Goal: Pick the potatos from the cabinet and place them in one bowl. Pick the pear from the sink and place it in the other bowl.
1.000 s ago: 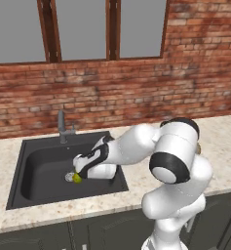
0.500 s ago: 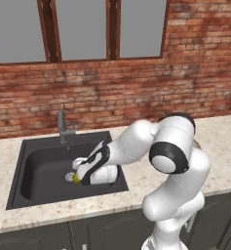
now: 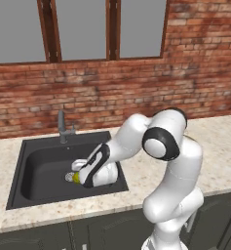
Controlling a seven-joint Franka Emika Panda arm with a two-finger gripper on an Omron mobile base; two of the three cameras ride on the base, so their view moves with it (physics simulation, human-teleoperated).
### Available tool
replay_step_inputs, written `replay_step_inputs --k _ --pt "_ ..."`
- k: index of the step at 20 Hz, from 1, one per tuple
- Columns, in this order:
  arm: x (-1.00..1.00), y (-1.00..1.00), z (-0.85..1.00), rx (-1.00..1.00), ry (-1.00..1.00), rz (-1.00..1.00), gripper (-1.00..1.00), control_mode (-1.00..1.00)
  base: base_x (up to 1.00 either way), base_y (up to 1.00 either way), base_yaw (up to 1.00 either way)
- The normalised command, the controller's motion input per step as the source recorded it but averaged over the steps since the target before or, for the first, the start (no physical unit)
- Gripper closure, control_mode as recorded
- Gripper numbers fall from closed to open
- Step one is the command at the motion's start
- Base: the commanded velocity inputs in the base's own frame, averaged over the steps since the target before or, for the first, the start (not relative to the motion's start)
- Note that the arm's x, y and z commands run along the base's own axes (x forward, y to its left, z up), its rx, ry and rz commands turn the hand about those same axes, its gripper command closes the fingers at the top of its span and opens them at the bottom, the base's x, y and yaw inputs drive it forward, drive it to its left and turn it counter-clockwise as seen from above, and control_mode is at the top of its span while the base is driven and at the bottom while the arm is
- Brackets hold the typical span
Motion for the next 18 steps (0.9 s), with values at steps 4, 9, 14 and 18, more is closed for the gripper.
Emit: replay_step_inputs --k 4,9,14,18 --pt "0.32 0.37 -0.21 0.00 0.00 -0.02 -1.00 -1.00 0.00 0.00 0.00" --pt "0.28 0.44 -0.28 -0.02 0.02 -0.03 -1.00 -1.00 0.00 0.00 0.00" --pt "0.23 0.72 -0.28 -0.07 0.03 -0.05 -1.00 -1.00 0.00 0.00 0.00" --pt "0.13 0.74 -0.20 -0.09 0.00 -0.07 -1.00 -1.00 0.00 0.00 0.00"
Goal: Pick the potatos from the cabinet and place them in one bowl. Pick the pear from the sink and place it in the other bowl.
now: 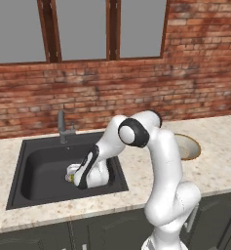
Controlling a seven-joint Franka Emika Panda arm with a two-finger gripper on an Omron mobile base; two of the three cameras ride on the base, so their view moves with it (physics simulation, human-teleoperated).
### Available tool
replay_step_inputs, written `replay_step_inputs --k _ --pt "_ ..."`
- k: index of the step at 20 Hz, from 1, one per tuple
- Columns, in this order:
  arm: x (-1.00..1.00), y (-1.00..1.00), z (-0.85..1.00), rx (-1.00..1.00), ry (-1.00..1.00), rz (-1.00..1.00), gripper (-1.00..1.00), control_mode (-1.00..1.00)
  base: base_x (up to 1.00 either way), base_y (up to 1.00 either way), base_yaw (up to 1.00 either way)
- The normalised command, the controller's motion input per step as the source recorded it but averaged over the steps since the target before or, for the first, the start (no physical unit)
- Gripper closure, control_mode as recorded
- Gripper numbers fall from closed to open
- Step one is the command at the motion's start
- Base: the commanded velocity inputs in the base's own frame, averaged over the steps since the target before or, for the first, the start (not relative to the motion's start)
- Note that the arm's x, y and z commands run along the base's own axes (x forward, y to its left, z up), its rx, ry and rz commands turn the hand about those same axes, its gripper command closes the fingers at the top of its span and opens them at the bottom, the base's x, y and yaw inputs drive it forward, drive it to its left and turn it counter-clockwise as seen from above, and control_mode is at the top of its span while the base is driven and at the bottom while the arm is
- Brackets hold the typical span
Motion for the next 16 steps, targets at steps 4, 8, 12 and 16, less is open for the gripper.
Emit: replay_step_inputs --k 4,8,12,16 --pt "0.00 0.18 -0.02 -0.03 0.00 -0.03 -1.00 -1.00 0.00 0.00 0.00" --pt "0.02 0.00 0.00 0.00 0.00 0.00 -1.00 -1.00 0.00 0.00 0.00" --pt "0.15 0.10 -0.09 -0.03 0.00 0.00 -1.00 -1.00 0.00 0.00 0.00" --pt "0.16 0.03 -0.24 -0.04 0.02 0.00 -1.00 -1.00 0.00 0.00 0.00"
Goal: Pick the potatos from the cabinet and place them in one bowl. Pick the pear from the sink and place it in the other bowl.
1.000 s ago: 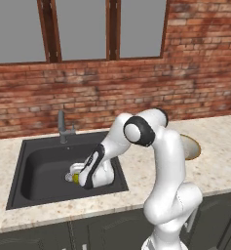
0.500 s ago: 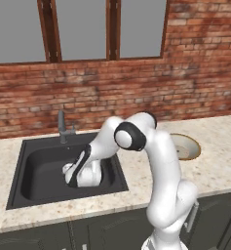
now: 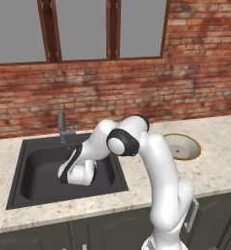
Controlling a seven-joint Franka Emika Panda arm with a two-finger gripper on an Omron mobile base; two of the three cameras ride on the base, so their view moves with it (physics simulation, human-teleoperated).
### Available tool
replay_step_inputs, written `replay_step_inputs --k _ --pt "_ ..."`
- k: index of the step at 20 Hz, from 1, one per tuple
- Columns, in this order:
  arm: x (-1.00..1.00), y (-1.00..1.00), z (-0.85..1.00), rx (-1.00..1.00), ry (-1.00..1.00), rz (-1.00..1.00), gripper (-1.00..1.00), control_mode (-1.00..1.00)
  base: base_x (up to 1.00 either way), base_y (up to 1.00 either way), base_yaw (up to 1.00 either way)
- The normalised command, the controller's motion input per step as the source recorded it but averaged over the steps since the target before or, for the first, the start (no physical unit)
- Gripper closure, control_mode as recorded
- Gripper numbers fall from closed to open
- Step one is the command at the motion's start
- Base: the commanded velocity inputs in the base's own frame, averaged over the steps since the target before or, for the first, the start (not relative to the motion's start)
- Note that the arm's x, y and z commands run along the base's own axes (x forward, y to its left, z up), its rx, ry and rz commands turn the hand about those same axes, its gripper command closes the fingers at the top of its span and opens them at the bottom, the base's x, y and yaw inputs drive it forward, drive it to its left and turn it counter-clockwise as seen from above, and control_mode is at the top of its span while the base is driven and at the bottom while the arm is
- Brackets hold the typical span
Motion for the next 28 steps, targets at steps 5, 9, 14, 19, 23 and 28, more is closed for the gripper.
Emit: replay_step_inputs --k 5,9,14,19,23,28 --pt "0.08 0.00 -0.34 -0.01 0.05 -0.01 -1.00 -1.00 0.00 0.00 0.00" --pt "0.04 0.00 -0.40 0.00 0.07 -0.02 -1.00 -1.00 0.00 0.00 0.00" --pt "-0.01 -0.06 -0.53 0.00 0.06 -0.02 1.00 -1.00 0.00 0.00 0.00" --pt "0.00 -0.01 -0.07 0.00 0.00 0.00 1.00 -1.00 0.00 0.00 0.00" --pt "-0.07 -0.13 0.04 0.04 -0.03 0.00 1.00 -1.00 0.00 0.00 0.00" --pt "-0.02 -0.36 0.53 0.13 -0.01 -0.08 1.00 -1.00 0.00 0.00 0.00"
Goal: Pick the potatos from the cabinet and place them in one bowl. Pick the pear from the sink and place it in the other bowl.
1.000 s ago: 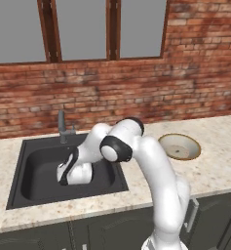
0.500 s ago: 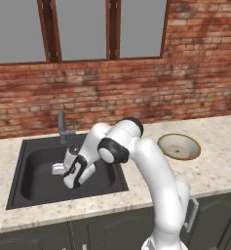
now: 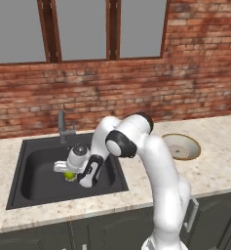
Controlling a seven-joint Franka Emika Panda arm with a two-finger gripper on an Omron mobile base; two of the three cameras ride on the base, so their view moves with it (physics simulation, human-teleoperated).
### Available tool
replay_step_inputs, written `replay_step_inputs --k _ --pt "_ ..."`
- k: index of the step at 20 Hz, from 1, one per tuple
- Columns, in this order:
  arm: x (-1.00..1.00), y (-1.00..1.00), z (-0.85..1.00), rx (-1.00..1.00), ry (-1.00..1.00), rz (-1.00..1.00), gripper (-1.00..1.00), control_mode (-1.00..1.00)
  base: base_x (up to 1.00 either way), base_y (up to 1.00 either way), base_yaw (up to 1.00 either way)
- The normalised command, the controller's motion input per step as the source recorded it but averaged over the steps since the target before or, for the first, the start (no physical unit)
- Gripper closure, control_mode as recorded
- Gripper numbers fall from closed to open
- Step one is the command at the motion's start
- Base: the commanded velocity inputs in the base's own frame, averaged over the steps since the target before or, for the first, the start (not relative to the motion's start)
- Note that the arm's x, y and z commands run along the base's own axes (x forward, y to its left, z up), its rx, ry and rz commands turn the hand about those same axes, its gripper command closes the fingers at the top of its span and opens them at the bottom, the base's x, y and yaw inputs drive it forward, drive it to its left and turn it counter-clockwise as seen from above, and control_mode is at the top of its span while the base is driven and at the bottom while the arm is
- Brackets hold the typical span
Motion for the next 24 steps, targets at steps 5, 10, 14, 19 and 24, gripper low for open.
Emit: replay_step_inputs --k 5,10,14,19,24 --pt "-0.08 -0.28 0.98 0.10 0.00 -0.12 1.00 -1.00 0.00 0.00 0.00" --pt "-0.35 -0.20 1.00 0.03 0.00 -0.09 1.00 -1.00 0.00 0.00 0.00" --pt "-0.51 -0.14 1.00 -0.02 0.00 -0.02 1.00 -1.00 0.00 0.00 0.00" --pt "-0.61 -0.21 0.88 -0.14 0.03 0.00 1.00 -1.00 0.00 0.00 0.00" --pt "-0.35 -0.10 0.67 -0.08 0.05 -0.01 1.00 -1.00 0.00 0.00 0.00"
